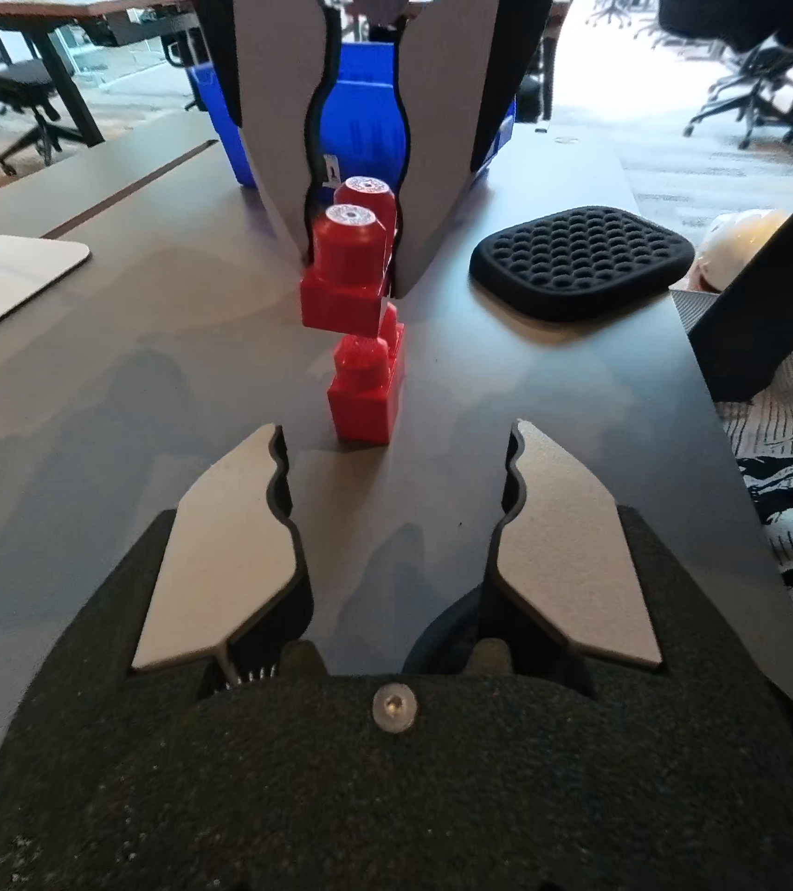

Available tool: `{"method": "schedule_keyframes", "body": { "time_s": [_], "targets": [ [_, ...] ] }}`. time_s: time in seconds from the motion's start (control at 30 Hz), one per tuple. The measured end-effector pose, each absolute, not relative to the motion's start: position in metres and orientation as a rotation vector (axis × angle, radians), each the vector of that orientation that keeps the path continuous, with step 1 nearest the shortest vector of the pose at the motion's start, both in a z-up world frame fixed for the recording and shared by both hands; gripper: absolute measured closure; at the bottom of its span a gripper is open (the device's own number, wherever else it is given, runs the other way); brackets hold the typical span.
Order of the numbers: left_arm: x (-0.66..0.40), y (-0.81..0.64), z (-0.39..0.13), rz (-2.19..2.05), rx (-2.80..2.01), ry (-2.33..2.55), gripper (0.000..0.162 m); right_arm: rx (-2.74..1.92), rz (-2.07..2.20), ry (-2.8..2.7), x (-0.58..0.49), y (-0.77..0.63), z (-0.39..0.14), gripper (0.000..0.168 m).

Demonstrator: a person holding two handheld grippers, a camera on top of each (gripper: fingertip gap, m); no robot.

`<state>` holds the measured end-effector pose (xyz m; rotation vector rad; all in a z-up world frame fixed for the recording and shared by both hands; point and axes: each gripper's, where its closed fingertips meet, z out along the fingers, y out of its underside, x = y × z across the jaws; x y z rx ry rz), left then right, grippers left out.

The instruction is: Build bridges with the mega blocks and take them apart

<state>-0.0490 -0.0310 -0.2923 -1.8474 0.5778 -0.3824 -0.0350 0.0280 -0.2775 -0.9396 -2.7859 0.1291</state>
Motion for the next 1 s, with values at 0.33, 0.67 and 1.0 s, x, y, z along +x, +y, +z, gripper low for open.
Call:
{"method": "schedule_keyframes", "body": {
  "time_s": [0.33,0.67,1.0],
  "targets": [
    [-0.052,-0.032,-0.293,-0.387,-1.83,0.558,0.077,-0.944,0.071,-2.812,-0.034,0.028,-0.294,0.134],
    [-0.052,-0.032,-0.293,-0.384,-1.827,0.559,0.079,-0.943,0.043,-2.846,-0.032,0.026,-0.308,0.135],
    [-0.051,-0.032,-0.294,-0.391,-1.835,0.563,0.08,-0.969,0.03,-2.862,-0.033,0.025,-0.311,0.135]
  ]
}}
